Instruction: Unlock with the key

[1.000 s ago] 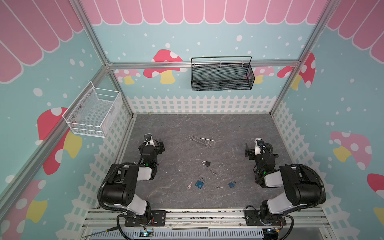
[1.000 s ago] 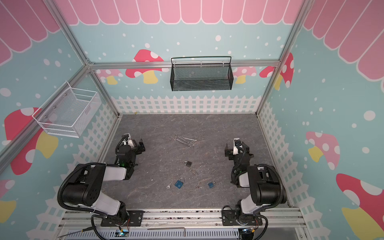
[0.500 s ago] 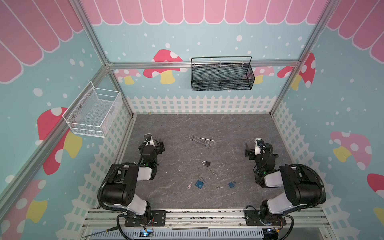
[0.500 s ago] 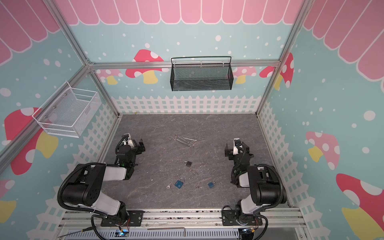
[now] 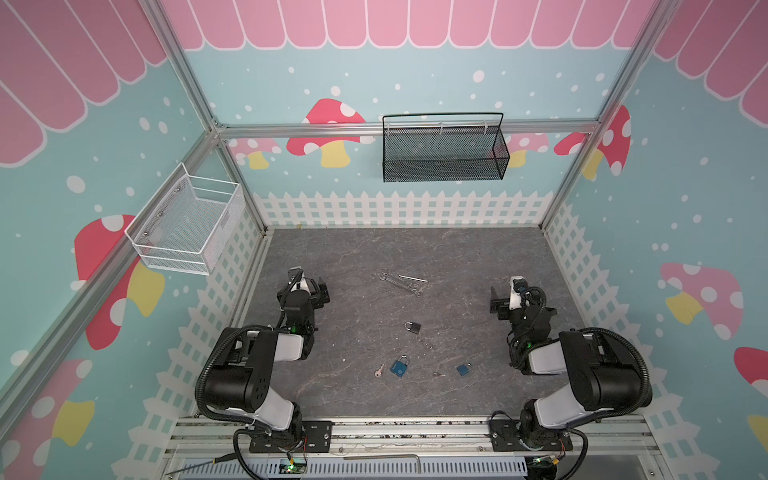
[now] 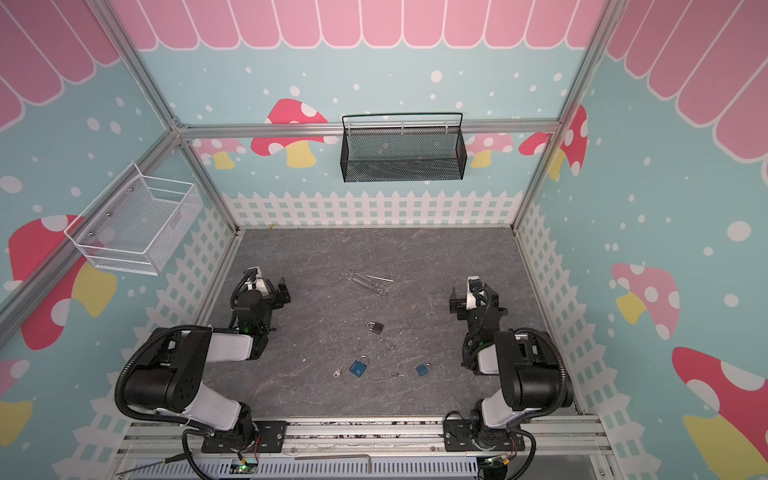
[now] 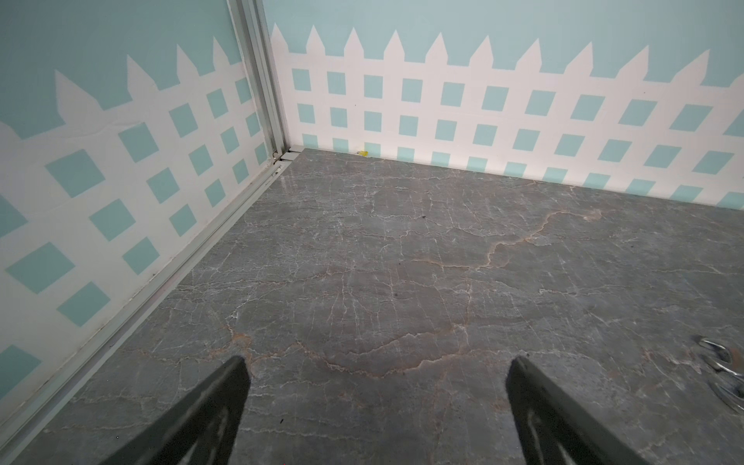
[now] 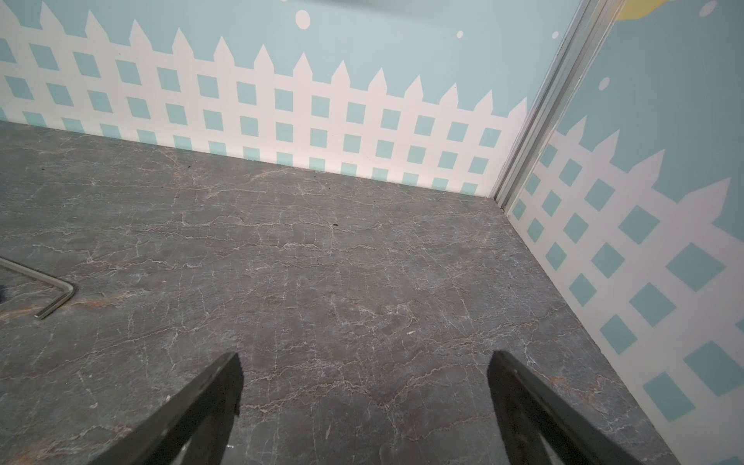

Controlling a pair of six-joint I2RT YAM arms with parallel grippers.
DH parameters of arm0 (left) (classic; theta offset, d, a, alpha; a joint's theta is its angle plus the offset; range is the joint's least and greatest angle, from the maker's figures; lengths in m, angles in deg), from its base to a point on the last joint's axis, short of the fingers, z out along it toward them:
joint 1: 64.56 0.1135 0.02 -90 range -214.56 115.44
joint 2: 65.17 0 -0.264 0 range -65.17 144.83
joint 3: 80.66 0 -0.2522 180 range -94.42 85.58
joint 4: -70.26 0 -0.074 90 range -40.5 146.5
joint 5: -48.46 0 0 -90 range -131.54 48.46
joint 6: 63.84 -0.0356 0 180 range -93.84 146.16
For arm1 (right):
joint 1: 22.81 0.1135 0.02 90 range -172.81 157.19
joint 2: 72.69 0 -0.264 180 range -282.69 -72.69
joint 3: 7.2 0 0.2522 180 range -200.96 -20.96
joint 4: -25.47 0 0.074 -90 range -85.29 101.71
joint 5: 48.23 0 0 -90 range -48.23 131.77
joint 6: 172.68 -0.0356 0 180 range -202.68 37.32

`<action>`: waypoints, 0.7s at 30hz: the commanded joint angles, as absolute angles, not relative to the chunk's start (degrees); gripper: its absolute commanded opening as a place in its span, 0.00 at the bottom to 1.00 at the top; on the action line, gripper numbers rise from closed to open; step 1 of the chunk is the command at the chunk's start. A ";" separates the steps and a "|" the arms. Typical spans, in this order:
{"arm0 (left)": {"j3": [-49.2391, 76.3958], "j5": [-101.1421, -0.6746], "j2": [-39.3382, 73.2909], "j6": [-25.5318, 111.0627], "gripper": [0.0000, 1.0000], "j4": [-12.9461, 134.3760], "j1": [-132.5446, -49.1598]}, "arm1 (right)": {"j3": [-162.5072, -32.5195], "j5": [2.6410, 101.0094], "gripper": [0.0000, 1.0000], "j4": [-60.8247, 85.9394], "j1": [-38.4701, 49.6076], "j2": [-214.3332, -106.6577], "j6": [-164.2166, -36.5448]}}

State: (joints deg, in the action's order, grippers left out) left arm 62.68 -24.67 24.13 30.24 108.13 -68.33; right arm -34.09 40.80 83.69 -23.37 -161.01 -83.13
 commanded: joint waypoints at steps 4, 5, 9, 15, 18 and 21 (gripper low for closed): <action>63.25 -25.45 22.99 29.40 1.00 107.49 -67.95 | -33.50 41.16 0.98 84.49 -23.61 -159.76 -81.99; 63.25 -25.45 22.94 29.36 1.00 107.55 -67.88 | -33.48 41.16 0.98 84.49 -23.61 -159.77 -82.04; 63.25 -25.44 22.99 29.34 1.00 107.54 -67.91 | -33.47 41.15 0.98 84.53 -23.61 -159.76 -82.05; 63.25 -25.45 22.92 29.41 1.00 107.55 -67.88 | -33.01 41.68 0.98 85.11 -23.61 -159.53 -81.84; 63.47 -24.77 22.49 29.57 1.00 107.79 -67.90 | -32.74 42.48 0.98 85.13 -23.61 -158.55 -81.63; 64.55 -24.45 19.56 29.76 1.00 107.34 -67.90 | -34.00 42.30 0.98 79.89 -23.63 -154.68 -81.88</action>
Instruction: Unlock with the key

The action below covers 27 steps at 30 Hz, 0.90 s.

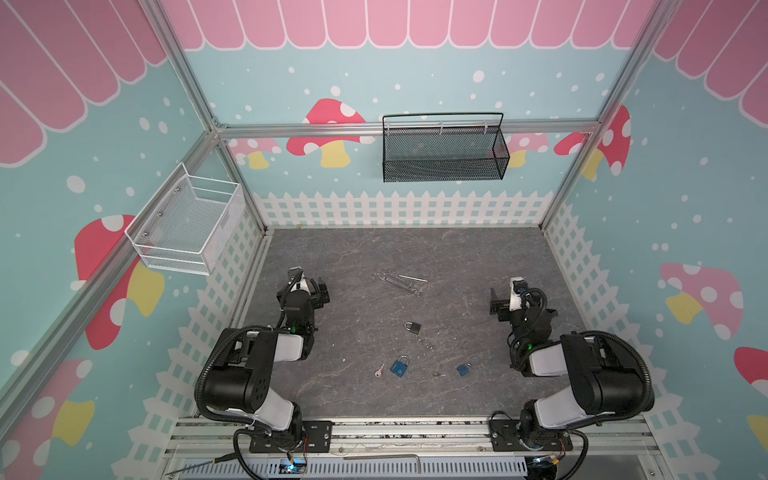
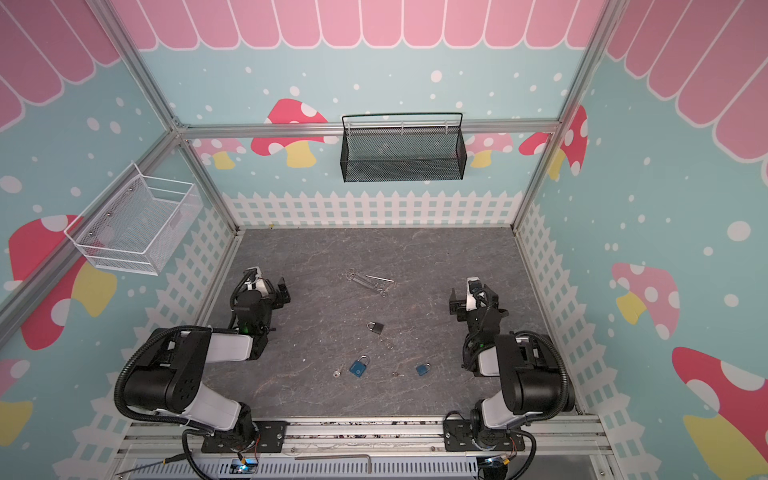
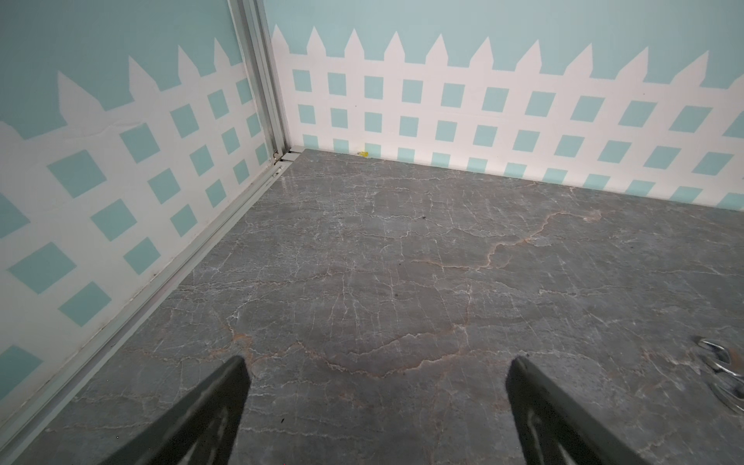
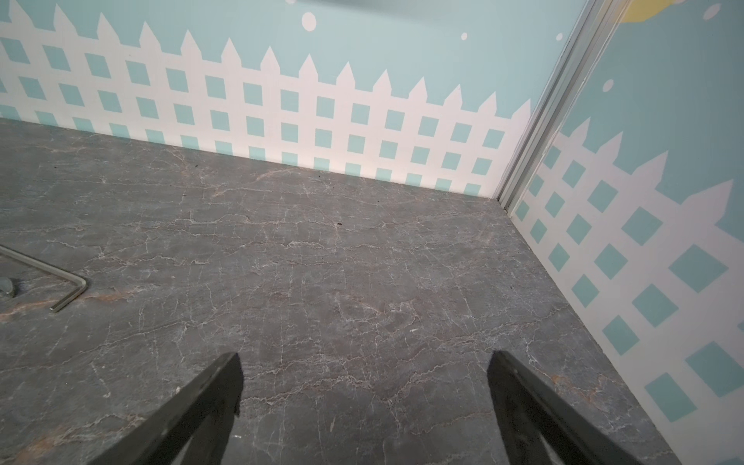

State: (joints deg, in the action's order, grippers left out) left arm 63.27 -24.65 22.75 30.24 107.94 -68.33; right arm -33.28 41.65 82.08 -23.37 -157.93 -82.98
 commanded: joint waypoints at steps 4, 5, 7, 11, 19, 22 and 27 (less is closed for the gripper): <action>64.95 -25.17 12.27 29.45 1.00 101.92 -67.90 | -36.25 42.01 0.98 70.50 -23.61 -147.55 -82.26; 64.68 -25.44 9.92 29.45 1.00 99.73 -67.91 | -37.10 40.96 0.98 68.20 -23.61 -145.94 -83.62; 63.44 -25.57 5.72 31.07 1.00 94.53 -67.90 | -38.83 38.03 0.98 63.79 -23.69 -142.86 -89.75; 59.64 -24.75 -2.69 41.56 1.00 83.28 -67.66 | -43.94 35.22 0.98 52.62 -23.70 -139.94 -102.12; 56.12 -31.00 -8.30 64.47 1.00 73.07 -65.07 | -45.11 39.51 0.98 41.20 -23.78 -135.79 -119.73; 56.59 -33.09 -8.81 67.39 1.00 72.34 -64.52 | -45.95 43.17 0.98 38.23 -23.78 -135.59 -121.67; 56.71 -38.29 -10.79 69.59 1.00 67.69 -64.56 | -50.31 50.70 0.98 31.03 -23.63 -138.61 -120.61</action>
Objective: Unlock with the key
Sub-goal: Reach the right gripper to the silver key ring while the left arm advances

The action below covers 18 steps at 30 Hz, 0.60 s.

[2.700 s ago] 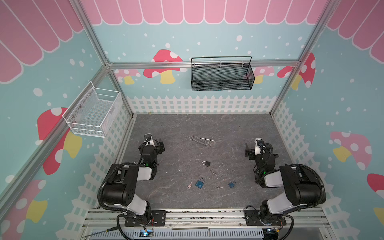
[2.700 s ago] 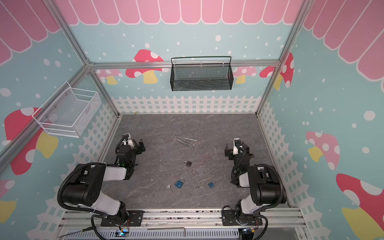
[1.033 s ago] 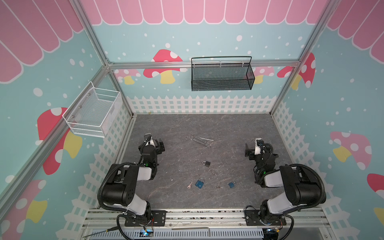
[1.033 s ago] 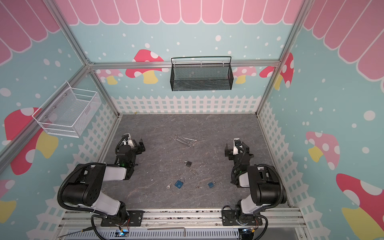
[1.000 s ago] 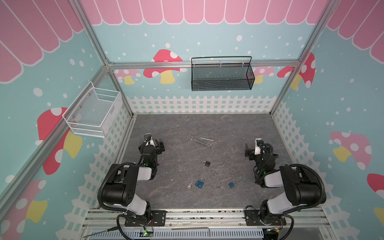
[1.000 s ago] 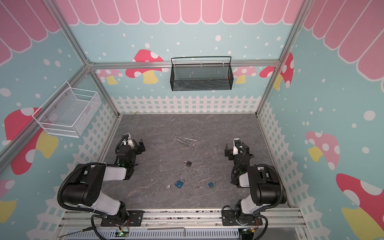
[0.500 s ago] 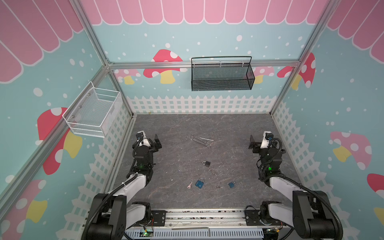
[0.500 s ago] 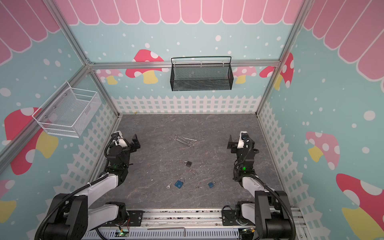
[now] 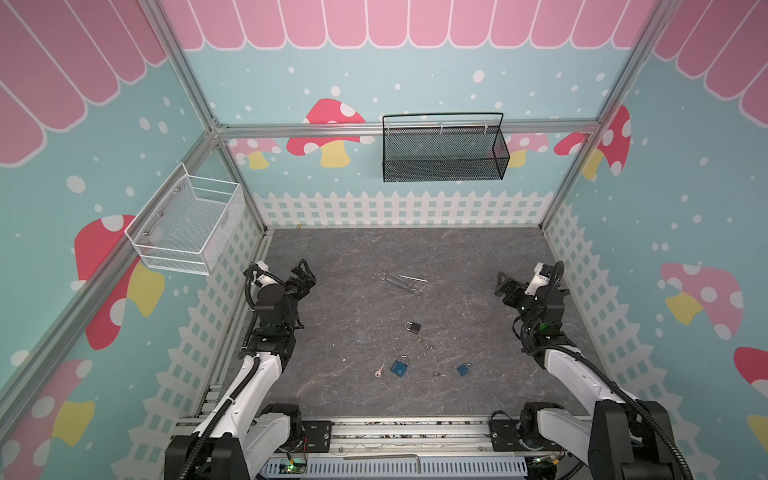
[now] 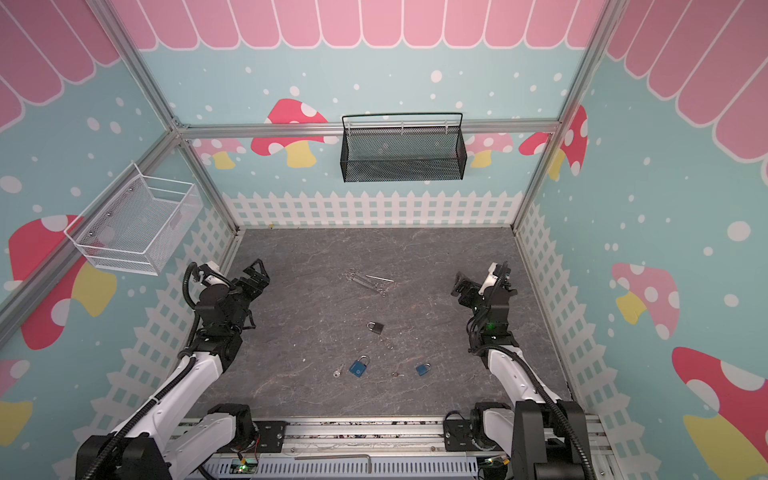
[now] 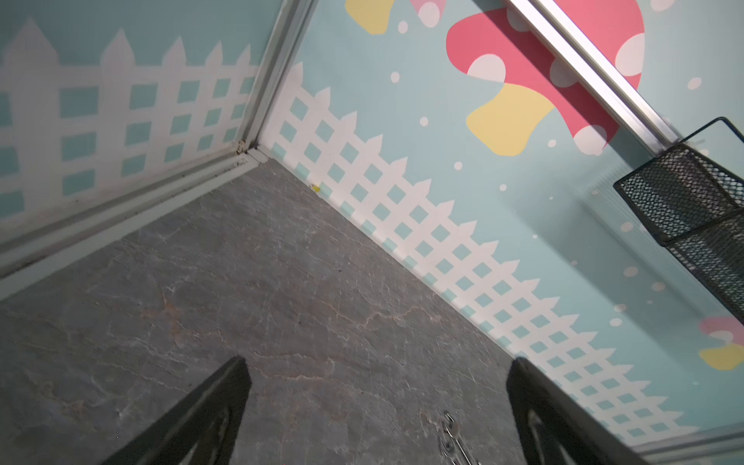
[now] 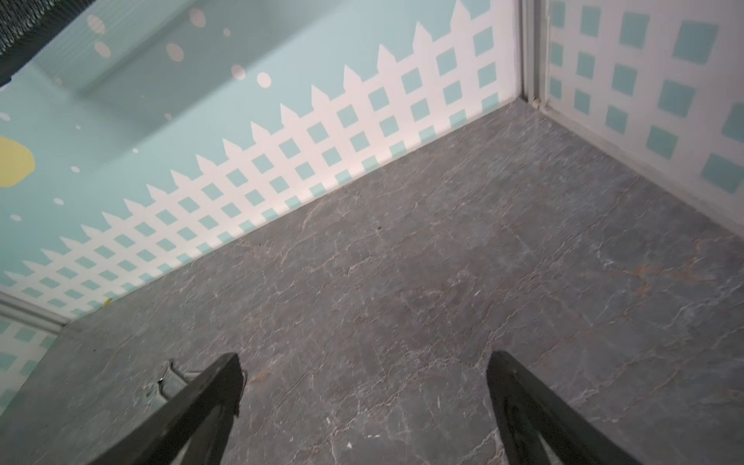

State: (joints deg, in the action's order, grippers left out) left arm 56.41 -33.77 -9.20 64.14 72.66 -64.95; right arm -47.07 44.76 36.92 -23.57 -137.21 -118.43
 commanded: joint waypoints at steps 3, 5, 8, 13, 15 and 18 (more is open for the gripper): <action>56.09 -42.20 -11.24 70.02 1.00 64.35 -65.76 | -53.11 53.97 0.98 26.88 -22.72 -140.57 -119.99; 55.67 -42.32 -11.72 69.96 1.00 61.28 -68.40 | -55.64 55.61 0.98 22.76 -21.00 -142.12 -118.91; 55.61 -41.06 -12.45 69.26 1.00 58.92 -74.58 | -58.90 55.69 0.98 17.17 -16.59 -143.70 -116.81; 54.73 -35.83 -12.92 67.98 1.00 55.48 -85.69 | -63.20 54.37 0.98 8.89 -7.02 -145.83 -114.06; 54.64 -34.16 -12.76 68.03 1.00 55.34 -90.53 | -65.19 52.84 0.99 4.77 -2.91 -146.96 -113.04; 54.94 -31.93 -11.86 68.88 1.00 54.88 -95.97 | -67.34 51.89 0.97 0.03 2.85 -149.25 -112.39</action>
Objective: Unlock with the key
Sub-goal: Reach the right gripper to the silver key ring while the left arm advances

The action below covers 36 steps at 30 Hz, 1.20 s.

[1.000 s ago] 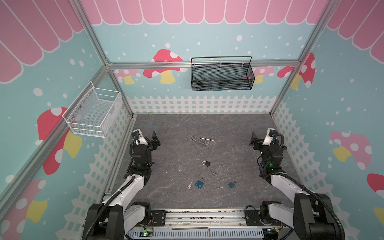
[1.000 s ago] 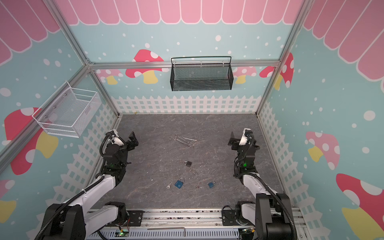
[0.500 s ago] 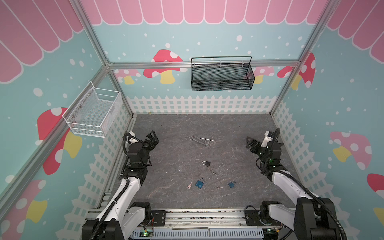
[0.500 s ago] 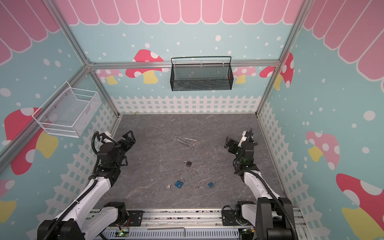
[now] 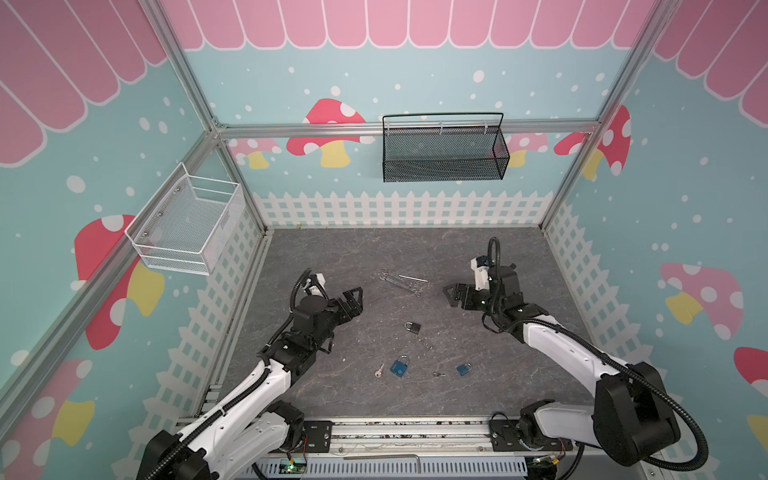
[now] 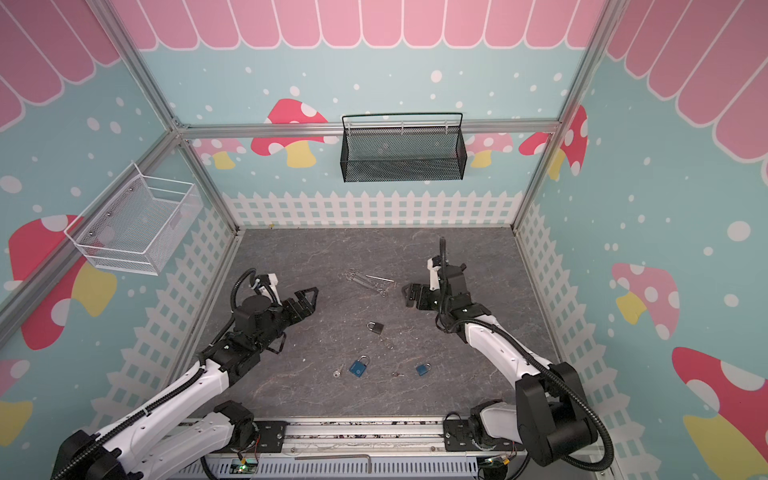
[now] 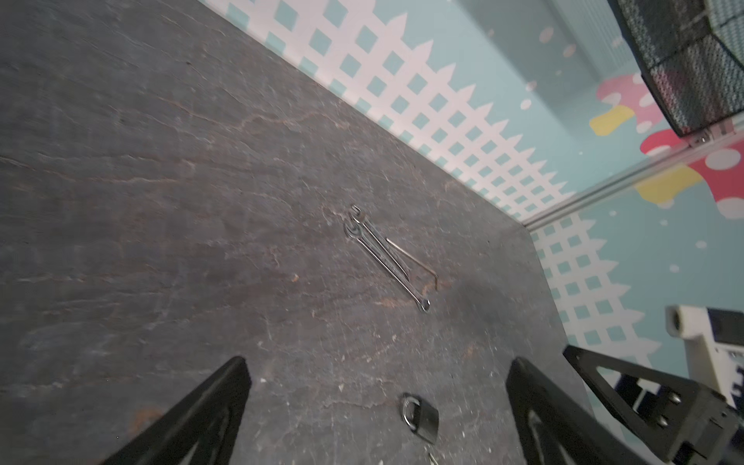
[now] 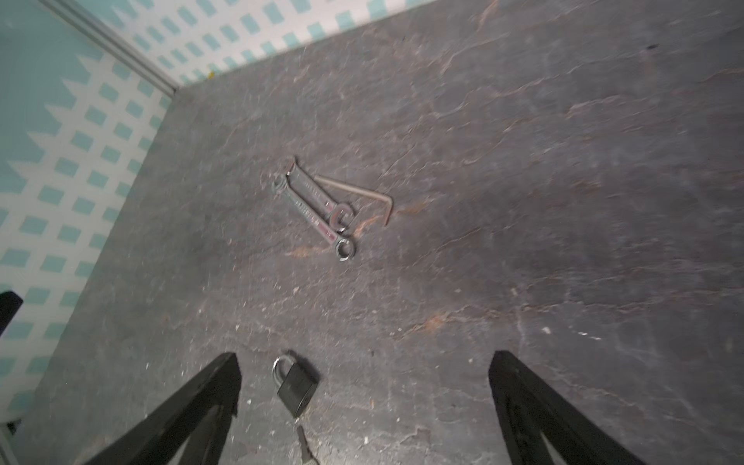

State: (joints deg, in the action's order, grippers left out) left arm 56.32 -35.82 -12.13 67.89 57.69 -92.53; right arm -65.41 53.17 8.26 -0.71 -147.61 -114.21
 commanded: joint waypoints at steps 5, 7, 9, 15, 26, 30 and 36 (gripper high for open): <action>55.87 -29.91 -10.79 71.89 1.00 54.44 -101.48 | -68.55 49.08 0.93 -4.69 11.44 -152.64 -112.97; 56.37 -27.91 -10.76 73.16 1.00 53.90 -103.68 | -68.99 48.20 0.90 -6.12 13.72 -154.07 -113.76; 57.11 -26.52 -10.78 74.41 1.00 53.84 -105.09 | -69.04 48.02 0.87 -6.58 15.16 -155.34 -114.82; 58.44 -25.76 -9.74 77.22 1.00 54.01 -106.69 | -68.00 48.11 0.74 -7.90 17.17 -157.25 -117.30; 58.00 -26.47 -5.34 77.49 1.00 57.47 -108.90 | -64.77 50.03 0.54 -5.55 18.32 -158.26 -118.85; 57.82 -26.28 -4.74 78.22 1.00 57.94 -109.29 | -64.55 50.51 0.47 -4.79 18.32 -159.50 -118.33; 57.98 -25.98 -4.79 78.63 1.00 57.92 -109.39 | -63.98 51.18 0.39 -3.93 18.32 -160.78 -117.98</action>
State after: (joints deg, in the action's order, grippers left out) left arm 57.94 -27.34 -4.79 77.01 57.42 -109.07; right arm -64.82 50.64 -4.52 17.83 -160.05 -118.03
